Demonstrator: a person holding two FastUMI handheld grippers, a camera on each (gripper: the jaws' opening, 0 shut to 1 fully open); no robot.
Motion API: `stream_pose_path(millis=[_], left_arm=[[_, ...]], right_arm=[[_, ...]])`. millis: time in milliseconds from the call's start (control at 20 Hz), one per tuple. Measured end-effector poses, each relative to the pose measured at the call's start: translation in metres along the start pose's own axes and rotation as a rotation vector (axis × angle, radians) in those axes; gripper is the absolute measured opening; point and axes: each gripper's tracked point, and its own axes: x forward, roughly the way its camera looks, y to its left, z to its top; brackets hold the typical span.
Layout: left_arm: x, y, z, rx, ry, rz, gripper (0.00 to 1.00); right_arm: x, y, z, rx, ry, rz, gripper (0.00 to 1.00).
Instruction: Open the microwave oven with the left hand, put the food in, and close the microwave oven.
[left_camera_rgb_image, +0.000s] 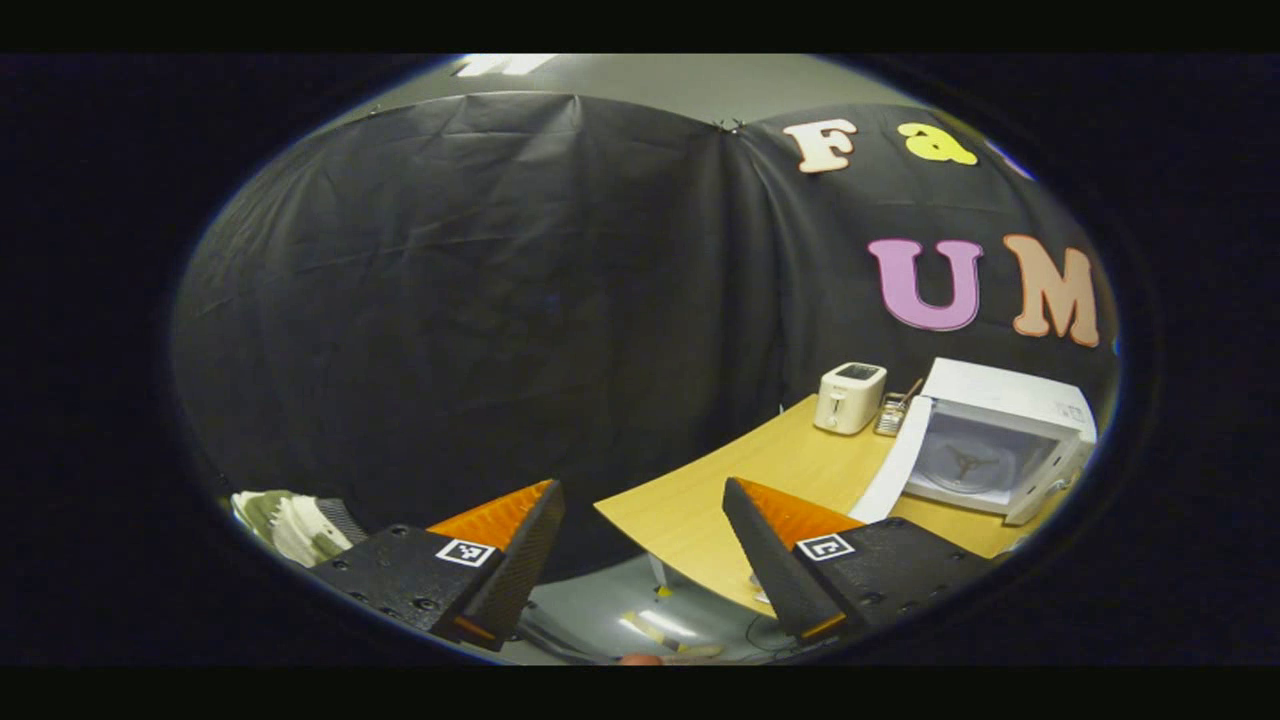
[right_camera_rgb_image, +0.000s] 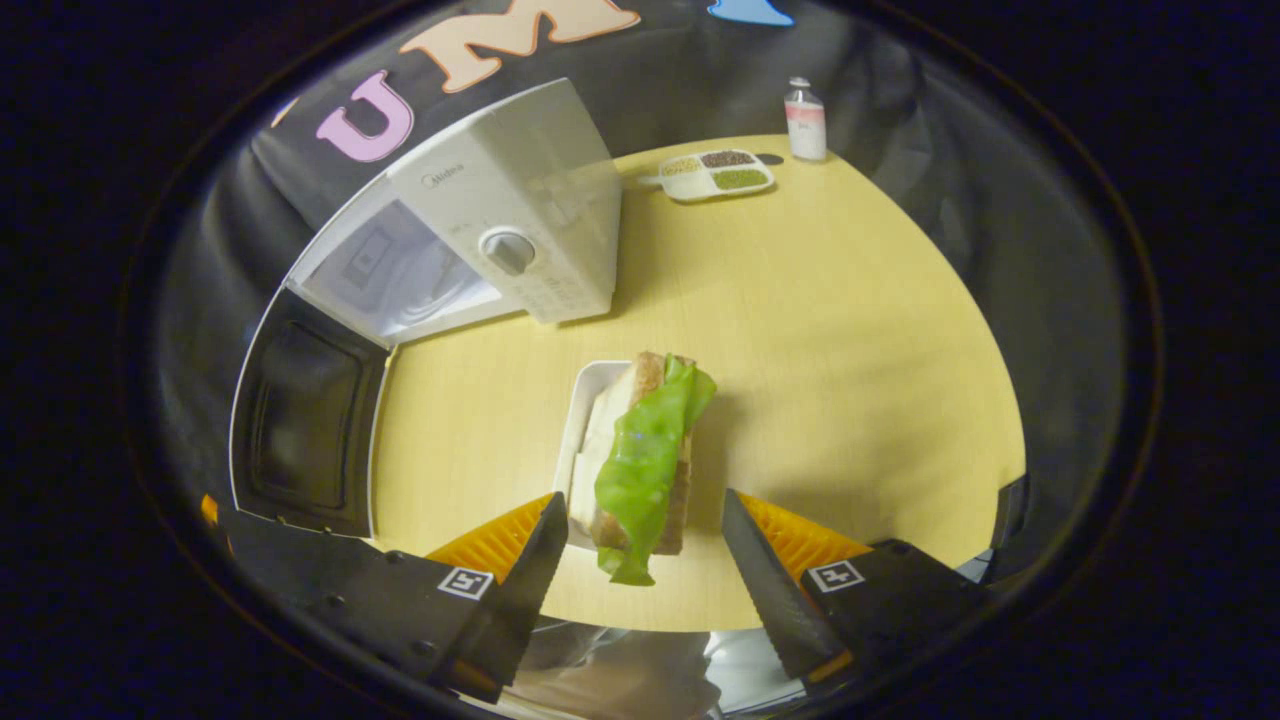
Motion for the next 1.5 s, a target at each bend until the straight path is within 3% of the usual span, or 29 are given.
stream_pose_path(millis=[100,150,350,450,600,700,800,850,950,1000,1050,1300,1350,1450,1500], left_arm=[[-0.013,-0.005,0.010,-0.017,-0.022,0.003,0.93],[-0.020,-0.010,0.012,-0.026,-0.026,0.000,0.97],[-0.033,-0.029,0.011,-0.048,-0.019,-0.029,0.94],[-0.037,-0.036,0.011,-0.049,-0.016,-0.039,0.98],[-0.043,-0.045,0.016,-0.046,-0.030,-0.051,0.94],[-0.045,-0.048,0.016,-0.047,-0.029,-0.057,0.97],[-0.047,-0.050,0.014,-0.049,-0.025,-0.064,0.97],[-0.047,-0.051,0.014,-0.049,-0.018,-0.070,0.97],[-0.045,-0.052,0.012,-0.045,-0.013,-0.079,0.94],[-0.044,-0.052,0.013,-0.040,-0.014,-0.084,0.94],[-0.042,-0.052,0.014,-0.036,-0.016,-0.089,0.94],[-0.023,-0.055,0.012,-0.015,-0.016,-0.146,0.98],[-0.015,-0.056,0.011,-0.011,-0.014,-0.161,0.98],[0.007,-0.060,0.010,0.005,-0.003,-0.200,0.98],[0.017,-0.061,0.006,0.015,0.007,-0.220,0.90]], right_arm=[[0.004,0.002,-0.002,0.003,0.029,0.024,0.98],[0.008,0.001,-0.002,0.001,0.039,0.028,0.84],[0.020,0.003,-0.009,-0.005,0.103,0.061,0.68],[0.026,0.004,-0.011,-0.022,0.124,0.074,0.68],[0.029,0.010,-0.011,-0.013,0.122,0.097,0.68],[0.031,0.009,-0.012,-0.003,0.121,0.096,0.54],[0.030,0.013,-0.012,-0.023,0.116,0.119,0.53],[0.027,0.014,-0.013,-0.033,0.115,0.114,0.37],[0.024,0.013,-0.014,-0.049,0.101,0.095,0.35],[0.024,0.012,-0.009,-0.032,0.082,0.086,0.42],[0.022,0.014,-0.010,-0.022,0.068,0.077,0.24],[0.006,0.012,-0.006,0.028,0.017,0.042,0.24],[0.000,0.013,-0.005,0.041,0.004,0.037,0.31],[-0.011,0.019,-0.002,0.077,-0.028,0.024,0.31],[-0.017,0.025,-0.001,0.104,-0.044,0.022,0.24]])
